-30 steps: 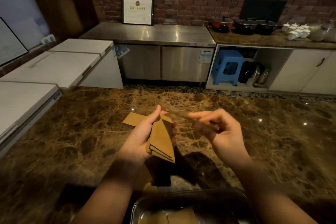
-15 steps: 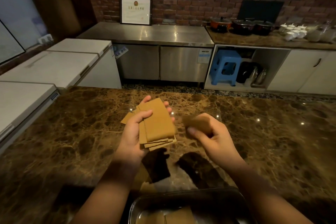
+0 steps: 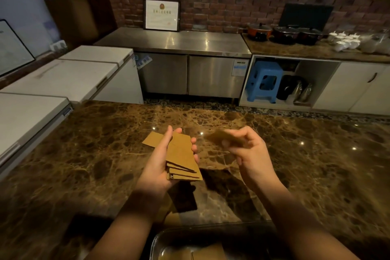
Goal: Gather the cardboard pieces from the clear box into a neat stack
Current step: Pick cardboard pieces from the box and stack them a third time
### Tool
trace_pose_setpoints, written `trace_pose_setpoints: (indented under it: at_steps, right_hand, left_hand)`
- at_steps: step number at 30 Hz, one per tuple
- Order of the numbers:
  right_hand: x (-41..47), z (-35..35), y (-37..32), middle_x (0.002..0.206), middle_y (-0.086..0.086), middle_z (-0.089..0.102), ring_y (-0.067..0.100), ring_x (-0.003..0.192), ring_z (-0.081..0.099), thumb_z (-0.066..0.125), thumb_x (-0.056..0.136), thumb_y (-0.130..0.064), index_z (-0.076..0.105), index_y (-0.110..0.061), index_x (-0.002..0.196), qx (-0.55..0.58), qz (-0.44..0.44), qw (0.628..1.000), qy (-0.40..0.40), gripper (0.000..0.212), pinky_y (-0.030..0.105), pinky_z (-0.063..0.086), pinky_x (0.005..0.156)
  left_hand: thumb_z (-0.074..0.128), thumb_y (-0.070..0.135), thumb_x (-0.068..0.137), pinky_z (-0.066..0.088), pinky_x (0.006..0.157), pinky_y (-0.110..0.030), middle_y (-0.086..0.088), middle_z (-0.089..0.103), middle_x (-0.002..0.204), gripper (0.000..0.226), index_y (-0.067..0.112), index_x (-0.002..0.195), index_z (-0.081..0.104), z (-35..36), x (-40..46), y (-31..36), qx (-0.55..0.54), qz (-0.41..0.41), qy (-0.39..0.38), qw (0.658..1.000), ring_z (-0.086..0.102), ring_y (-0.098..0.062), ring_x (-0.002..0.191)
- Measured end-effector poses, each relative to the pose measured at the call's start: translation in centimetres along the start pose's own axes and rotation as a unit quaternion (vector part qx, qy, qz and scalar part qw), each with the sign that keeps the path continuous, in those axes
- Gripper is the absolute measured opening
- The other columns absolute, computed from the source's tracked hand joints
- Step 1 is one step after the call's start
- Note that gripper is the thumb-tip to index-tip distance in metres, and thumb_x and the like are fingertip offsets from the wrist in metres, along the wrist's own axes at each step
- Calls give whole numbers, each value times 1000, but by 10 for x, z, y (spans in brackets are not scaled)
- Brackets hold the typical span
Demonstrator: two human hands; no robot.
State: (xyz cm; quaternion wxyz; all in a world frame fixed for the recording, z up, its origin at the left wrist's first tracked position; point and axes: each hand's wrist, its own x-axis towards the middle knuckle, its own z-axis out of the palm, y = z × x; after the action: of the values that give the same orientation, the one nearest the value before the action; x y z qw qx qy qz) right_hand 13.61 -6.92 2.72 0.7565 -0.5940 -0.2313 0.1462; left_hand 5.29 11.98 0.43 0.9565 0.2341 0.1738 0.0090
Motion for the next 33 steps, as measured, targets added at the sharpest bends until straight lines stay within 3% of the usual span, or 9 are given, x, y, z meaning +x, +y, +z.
trace_pose_setpoints:
  at_steps: [3,7,14,18,20,22,24,29,33]
  right_hand:
    - [-3,7,0,105,-18,76,8,131,52,79,73,7,70,-29,70,-173,-92,970,-141,37,19,41,105]
    - [-1,19,7,129,-24,63,2,147,28,74,82,6,77,-31,93,-277,-77,924,-252,39,24,22,120]
    - [11,45,14,163,-33,8,-5,148,-19,42,77,5,30,-64,143,-398,-76,823,-398,95,27,-10,114]
    - [18,74,38,165,-15,0,6,150,7,61,89,-3,26,-52,148,-322,5,907,-270,84,34,17,121]
    - [26,87,50,165,0,16,18,150,19,72,90,-21,29,-33,154,-424,30,828,-366,78,38,20,123]
    - [29,98,58,167,0,19,20,150,16,75,86,-38,27,-34,155,-509,46,696,-505,85,35,8,120]
    - [24,113,67,167,0,20,25,149,18,77,80,-49,24,-39,155,-542,46,630,-554,93,38,13,119]
    - [-1,136,87,137,19,46,39,125,43,84,57,-65,30,-16,144,-670,87,621,-397,113,51,47,98]
    - [19,138,87,118,11,65,25,100,59,86,70,-32,58,-9,121,-583,148,701,-383,63,32,48,77]
  left_hand:
    - [72,53,77,60,65,-48,-19,75,106,55,21,121,64,-1,1,0,57,-16,1,998,74,-34,86]
    - [77,35,77,61,68,-50,-20,73,114,35,21,110,78,-2,0,-6,41,12,-24,999,73,-36,97]
    - [65,21,78,63,63,-38,-15,77,93,38,14,115,65,-19,-20,7,37,80,25,996,76,-27,80]
    - [62,31,87,59,70,-34,-10,70,84,19,17,86,74,-49,-39,42,-60,173,94,979,68,-22,71]
    - [55,37,96,57,69,-33,-9,65,90,18,21,94,63,-75,-50,58,-80,218,121,965,63,-21,76]
    - [52,39,99,57,68,-33,-9,63,94,17,23,100,58,-91,-56,64,-79,228,113,964,62,-21,78]
    - [51,39,99,56,72,-34,-9,63,96,20,22,99,63,-102,-58,64,-66,225,117,965,63,-20,81]
    - [49,39,99,50,82,-34,-6,63,95,44,16,75,78,-114,-61,54,-63,224,151,961,61,-19,84]
    - [50,35,100,60,71,-31,-8,68,87,53,15,60,78,-111,-52,50,-88,237,187,949,68,-20,76]
